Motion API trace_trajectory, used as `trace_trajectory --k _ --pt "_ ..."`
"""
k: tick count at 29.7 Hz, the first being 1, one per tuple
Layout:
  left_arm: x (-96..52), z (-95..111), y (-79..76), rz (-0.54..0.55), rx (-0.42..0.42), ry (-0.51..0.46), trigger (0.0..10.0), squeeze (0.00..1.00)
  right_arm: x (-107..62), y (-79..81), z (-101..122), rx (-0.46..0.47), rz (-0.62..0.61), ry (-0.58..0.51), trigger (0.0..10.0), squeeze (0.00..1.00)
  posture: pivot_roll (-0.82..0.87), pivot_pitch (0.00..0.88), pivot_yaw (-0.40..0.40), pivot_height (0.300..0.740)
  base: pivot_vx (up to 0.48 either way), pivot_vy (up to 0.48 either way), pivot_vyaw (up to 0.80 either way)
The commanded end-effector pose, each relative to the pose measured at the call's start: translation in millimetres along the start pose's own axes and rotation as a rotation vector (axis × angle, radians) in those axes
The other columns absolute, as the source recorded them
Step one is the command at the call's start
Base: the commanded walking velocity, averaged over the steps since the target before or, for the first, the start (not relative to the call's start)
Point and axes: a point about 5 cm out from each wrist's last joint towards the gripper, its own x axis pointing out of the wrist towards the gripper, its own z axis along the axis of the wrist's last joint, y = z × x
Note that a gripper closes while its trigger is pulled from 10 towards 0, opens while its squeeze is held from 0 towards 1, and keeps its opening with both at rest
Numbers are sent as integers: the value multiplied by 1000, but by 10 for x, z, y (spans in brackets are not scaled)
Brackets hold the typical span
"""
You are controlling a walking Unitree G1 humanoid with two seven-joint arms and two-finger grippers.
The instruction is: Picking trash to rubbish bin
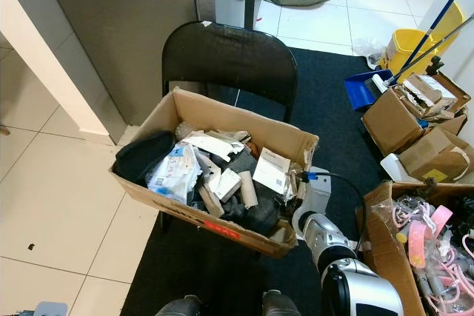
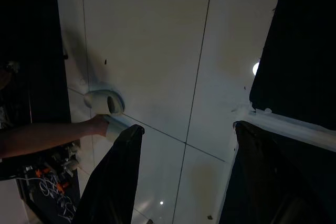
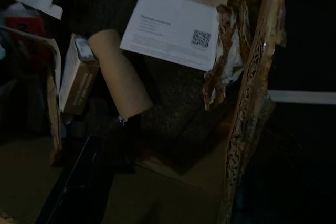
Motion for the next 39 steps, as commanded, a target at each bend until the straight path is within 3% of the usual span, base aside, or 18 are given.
trace_trajectory --k 1,9,16,21,27,29,30,36,39 --pt "-35 -112 -30 -20 24 34 10000 0 22 85 15 20 40 -18 10000 0 130 190 -16 740 0 0 0" --pt "-36 -105 -51 -25 23 35 10000 0 39 160 -3 40 65 -16 10000 0 130 187 -18 740 0 0 0" --pt "-44 -101 -99 -41 29 36 10000 0 14 73 -8 59 46 -23 10000 0 129 187 -19 740 0 0 0" --pt "-40 -60 -157 -70 26 37 10000 0 -54 -167 61 97 -48 -78 10000 0 115 176 -22 740 0 0 0" --pt "-58 -50 -267 -142 67 40 10000 0 -139 -400 239 283 -86 -203 10000 0 104 162 -19 740 0 0 0" --pt "-59 -50 -272 -147 69 42 10000 0 -147 -420 258 298 -88 -215 10000 0 104 162 -19 740 0 0 0" --pt "-66 -52 -303 -164 81 46 10000 0 -194 -530 327 339 -121 -263 10000 0 95 152 -16 740 0 0 0" --pt "-85 -53 -377 -211 101 48 10000 0 -304 -775 304 291 -273 -252 10000 0 88 144 -18 740 0 0 0" --pt "-112 -62 -459 -265 122 52 10000 0 -492 -1081 -16 240 -491 -125 10000 0 80 135 -22 740 0 0 0"
